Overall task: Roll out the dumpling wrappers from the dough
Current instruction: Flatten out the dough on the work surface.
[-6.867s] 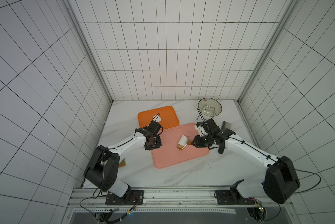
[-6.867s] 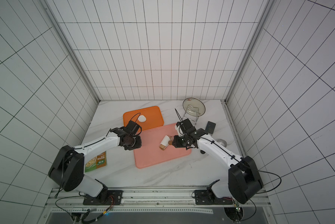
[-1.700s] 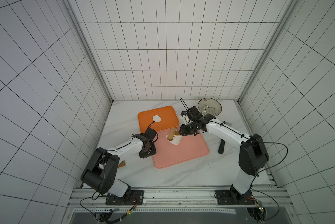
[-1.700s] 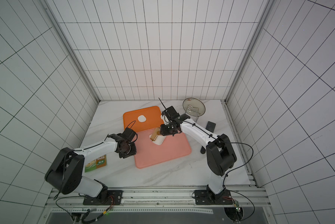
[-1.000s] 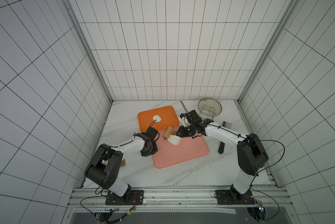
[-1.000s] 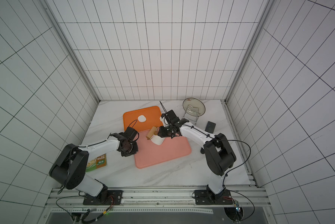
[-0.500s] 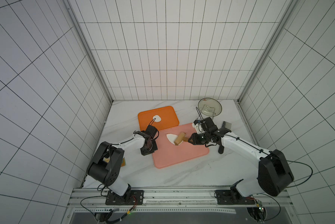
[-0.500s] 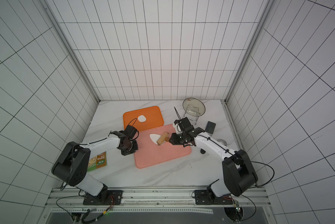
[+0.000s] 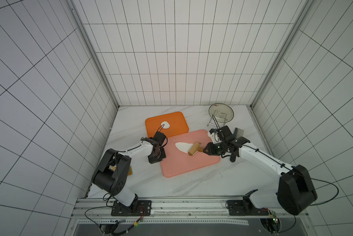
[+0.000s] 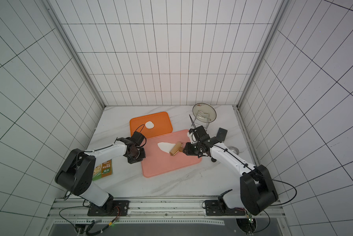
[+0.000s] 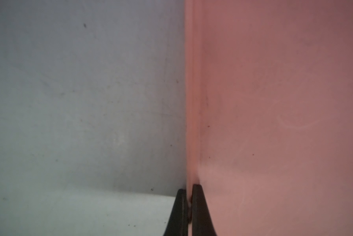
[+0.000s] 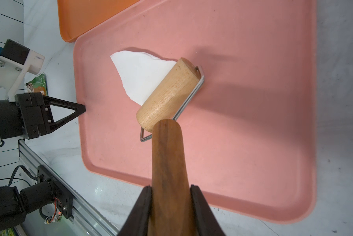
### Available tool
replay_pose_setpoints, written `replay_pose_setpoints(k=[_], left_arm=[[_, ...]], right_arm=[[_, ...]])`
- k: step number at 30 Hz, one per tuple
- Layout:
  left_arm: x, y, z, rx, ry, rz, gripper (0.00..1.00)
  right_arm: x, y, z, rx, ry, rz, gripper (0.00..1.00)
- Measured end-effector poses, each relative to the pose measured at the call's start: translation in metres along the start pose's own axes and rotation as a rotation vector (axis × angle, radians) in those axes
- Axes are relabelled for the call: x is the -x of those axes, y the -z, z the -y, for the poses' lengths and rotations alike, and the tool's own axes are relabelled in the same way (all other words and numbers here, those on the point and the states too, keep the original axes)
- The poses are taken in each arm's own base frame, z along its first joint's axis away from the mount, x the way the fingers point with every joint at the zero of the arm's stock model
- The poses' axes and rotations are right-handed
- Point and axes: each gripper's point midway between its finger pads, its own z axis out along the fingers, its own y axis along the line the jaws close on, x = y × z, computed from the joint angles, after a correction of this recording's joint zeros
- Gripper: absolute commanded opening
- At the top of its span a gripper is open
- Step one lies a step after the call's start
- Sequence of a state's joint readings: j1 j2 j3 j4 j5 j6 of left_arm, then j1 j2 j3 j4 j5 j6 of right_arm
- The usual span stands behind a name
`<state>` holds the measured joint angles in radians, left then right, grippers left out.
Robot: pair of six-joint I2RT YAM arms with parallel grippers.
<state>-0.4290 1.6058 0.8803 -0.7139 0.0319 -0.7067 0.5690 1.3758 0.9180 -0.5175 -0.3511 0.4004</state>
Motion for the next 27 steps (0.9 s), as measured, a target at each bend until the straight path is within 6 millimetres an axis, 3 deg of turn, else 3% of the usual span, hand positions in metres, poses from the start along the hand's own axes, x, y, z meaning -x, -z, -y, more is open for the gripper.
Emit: replay_pose_setpoints(k=[10,13,16,21,27], left_arm=[[0.0,0.0,0.0,-0.001,-0.002,0.0,0.03],[0.0,0.0,0.0,-0.003,-0.005,-0.001,0.03],[0.0,0.0,0.001,-0.003,-0.008,-0.002,0.03],[0.0,0.0,0.001,-0.003,-0.01,-0.002,0.01],[0.0,0.001,0.001,-0.001,-0.012,-0.005,0.0]], right_arm=[[0.013,0.035,0.006,-0.113,0.007,0.016,0.0],[0.03,0.052,-0.009,-0.111,0.038,0.051,0.0],[0.052,0.059,-0.039,-0.073,0.1,0.096,0.0],[0.065,0.033,-0.071,-0.007,0.16,0.092,0.0],[0.059,-0.017,-0.066,-0.004,0.137,0.015,0.0]])
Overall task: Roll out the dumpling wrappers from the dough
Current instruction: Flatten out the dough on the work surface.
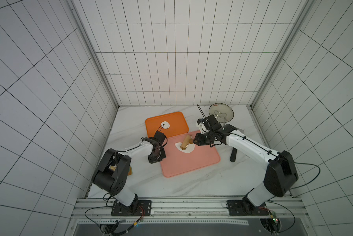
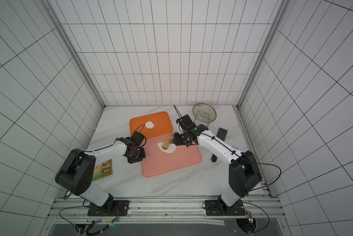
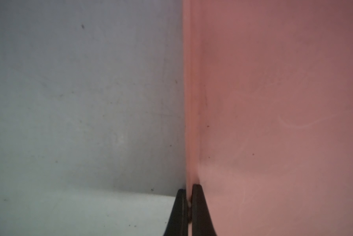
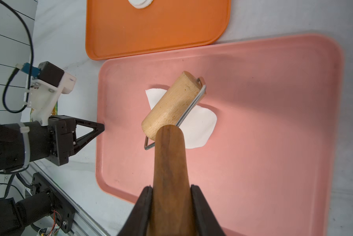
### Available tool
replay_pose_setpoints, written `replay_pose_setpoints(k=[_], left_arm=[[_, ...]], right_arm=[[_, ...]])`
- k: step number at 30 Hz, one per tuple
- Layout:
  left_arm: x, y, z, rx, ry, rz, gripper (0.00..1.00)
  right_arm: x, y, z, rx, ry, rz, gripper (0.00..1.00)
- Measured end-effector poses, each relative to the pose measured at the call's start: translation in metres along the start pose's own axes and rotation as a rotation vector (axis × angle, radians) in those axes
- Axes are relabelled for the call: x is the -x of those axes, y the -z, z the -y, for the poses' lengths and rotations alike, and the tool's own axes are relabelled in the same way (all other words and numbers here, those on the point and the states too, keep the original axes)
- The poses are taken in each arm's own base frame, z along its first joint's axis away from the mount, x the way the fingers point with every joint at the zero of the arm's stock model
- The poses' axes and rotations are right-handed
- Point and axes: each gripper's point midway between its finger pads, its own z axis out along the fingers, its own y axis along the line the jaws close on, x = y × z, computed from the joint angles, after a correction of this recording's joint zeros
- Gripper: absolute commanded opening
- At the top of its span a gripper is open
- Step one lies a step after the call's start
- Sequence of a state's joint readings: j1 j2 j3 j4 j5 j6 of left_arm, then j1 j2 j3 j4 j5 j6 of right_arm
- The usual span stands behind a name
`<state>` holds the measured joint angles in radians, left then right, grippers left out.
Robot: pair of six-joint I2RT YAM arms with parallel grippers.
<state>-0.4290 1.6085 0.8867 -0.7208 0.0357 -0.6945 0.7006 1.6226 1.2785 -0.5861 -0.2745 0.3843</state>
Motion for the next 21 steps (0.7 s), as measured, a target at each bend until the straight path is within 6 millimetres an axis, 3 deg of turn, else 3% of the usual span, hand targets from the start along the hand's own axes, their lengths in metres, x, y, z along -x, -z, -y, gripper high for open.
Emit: replay_pose_setpoints(k=[3,10,17,21], left_arm=[[0.0,0.0,0.0,0.003,-0.002,-0.004,0.0],[0.0,0.0,0.0,0.007,-0.003,-0.008,0.0],[0.0,0.0,0.0,0.008,-0.003,-0.009,0.0],[0.0,0.0,0.0,0.008,-0.003,-0.009,0.0]], right_arm=[[-0.001,-0.019,0.002,0.015,-0.016,-0.017,0.0],[0.007,-0.041,-0.004,0.075,-0.031,0.013,0.0],[0.011,-0.054,-0.008,0.116,-0.038,0.027,0.0],[0.004,-0.056,-0.006,0.127,-0.045,0.029,0.0]])
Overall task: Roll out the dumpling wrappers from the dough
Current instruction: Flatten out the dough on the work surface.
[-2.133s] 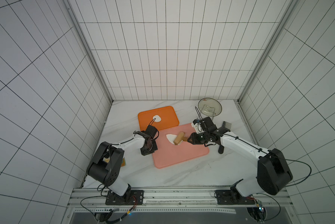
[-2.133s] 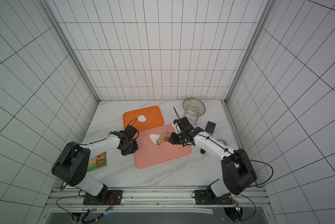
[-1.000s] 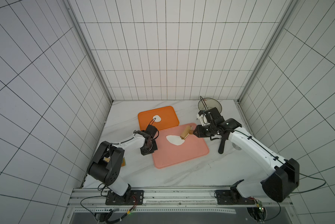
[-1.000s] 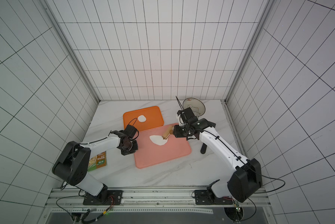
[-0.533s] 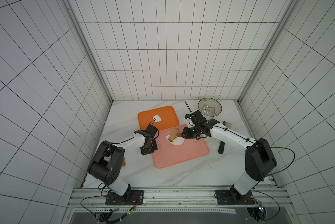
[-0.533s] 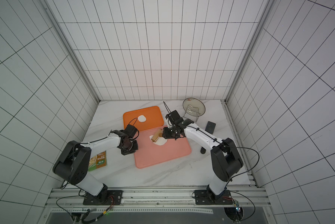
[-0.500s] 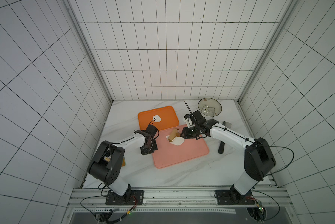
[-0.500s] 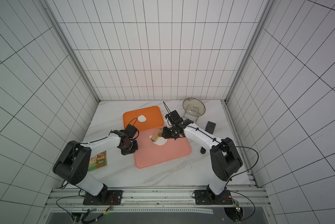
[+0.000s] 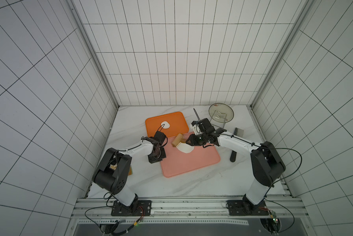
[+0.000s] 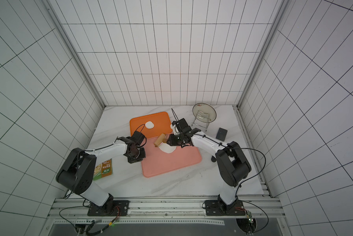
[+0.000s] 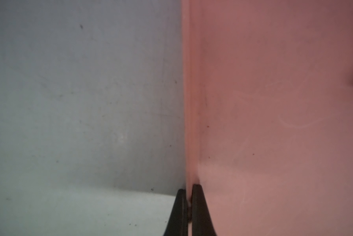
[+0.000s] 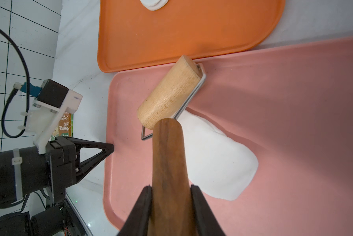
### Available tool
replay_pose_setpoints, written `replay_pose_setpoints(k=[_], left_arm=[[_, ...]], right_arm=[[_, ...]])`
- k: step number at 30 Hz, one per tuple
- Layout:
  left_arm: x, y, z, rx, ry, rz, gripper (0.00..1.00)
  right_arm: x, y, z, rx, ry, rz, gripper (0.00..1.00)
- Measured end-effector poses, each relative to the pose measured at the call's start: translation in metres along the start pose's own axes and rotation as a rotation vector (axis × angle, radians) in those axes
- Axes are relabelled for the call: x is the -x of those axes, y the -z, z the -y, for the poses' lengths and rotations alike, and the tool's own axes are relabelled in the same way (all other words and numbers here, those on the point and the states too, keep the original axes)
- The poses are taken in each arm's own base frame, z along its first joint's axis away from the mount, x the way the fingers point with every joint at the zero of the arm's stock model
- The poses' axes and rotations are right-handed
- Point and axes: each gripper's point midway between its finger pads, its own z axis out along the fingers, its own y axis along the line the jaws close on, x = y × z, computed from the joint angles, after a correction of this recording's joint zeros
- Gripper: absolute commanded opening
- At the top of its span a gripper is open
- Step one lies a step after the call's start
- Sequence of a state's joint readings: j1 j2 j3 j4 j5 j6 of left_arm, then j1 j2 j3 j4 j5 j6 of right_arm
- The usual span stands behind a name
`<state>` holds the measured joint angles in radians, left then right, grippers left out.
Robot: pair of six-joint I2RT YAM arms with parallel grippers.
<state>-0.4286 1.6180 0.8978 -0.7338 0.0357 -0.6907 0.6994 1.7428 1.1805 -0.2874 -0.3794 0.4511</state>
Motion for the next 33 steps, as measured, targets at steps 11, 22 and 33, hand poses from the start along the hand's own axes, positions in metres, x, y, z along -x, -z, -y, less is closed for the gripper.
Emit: replay_pose_setpoints(k=[11,22,33], left_arm=[[0.001,0.0,-0.001,-0.008,0.011,-0.01,0.0],[0.001,0.0,-0.001,-0.013,0.014,-0.014,0.0],[0.001,0.0,-0.001,-0.012,0.014,-0.013,0.0]], right_arm=[[-0.037,0.046,0.036,-0.016,-0.078,0.023,0.0],[-0.061,0.071,0.058,-0.054,-0.15,0.013,0.0],[-0.074,0.082,0.065,-0.087,-0.159,0.018,0.0]])
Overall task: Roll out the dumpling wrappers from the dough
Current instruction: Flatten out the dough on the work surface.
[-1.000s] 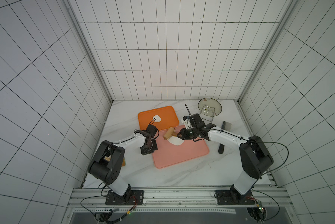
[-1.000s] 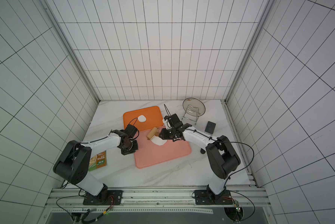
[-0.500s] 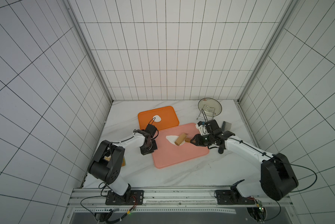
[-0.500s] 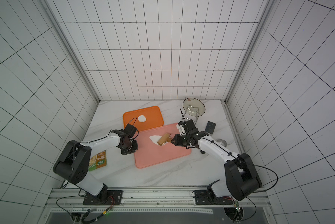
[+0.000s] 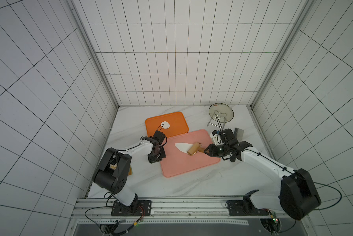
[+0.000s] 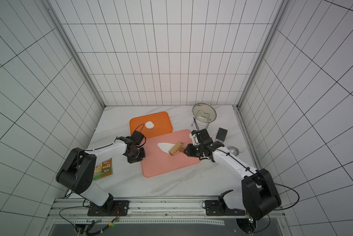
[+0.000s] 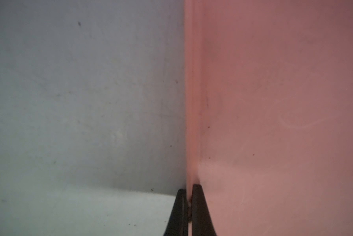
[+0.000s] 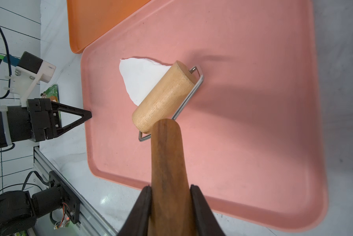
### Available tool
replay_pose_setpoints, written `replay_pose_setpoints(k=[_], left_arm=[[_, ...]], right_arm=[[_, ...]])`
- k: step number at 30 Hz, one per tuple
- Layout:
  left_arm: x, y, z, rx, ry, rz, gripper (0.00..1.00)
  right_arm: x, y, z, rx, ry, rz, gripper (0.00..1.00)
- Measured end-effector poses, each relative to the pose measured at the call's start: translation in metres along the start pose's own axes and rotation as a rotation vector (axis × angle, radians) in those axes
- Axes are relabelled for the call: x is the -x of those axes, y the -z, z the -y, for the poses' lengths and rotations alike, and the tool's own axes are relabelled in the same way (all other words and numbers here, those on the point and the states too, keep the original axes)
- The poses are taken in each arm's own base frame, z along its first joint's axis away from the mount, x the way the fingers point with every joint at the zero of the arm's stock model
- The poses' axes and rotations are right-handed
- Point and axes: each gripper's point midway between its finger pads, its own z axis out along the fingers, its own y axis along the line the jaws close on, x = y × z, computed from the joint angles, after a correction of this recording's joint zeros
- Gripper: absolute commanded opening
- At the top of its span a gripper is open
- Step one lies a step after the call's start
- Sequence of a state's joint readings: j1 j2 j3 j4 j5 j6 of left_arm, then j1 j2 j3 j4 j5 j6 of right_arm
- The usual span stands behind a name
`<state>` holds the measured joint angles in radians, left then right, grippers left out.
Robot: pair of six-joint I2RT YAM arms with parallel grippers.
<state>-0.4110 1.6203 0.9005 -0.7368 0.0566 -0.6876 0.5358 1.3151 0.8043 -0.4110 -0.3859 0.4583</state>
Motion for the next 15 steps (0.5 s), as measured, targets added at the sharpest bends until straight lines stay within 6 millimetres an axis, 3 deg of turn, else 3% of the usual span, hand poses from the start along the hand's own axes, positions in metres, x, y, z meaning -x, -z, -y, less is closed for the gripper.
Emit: replay_pose_setpoints(k=[9,15], left_arm=[[0.0,0.0,0.0,0.0,0.0,0.0,0.0],[0.0,0.0,0.0,-0.001,0.0,0.0,0.0]], right_arm=[[-0.003,0.011,0.007,-0.04,-0.018,0.005,0.0],[0.021,0.036,-0.002,-0.138,-0.01,0.012,0.0]])
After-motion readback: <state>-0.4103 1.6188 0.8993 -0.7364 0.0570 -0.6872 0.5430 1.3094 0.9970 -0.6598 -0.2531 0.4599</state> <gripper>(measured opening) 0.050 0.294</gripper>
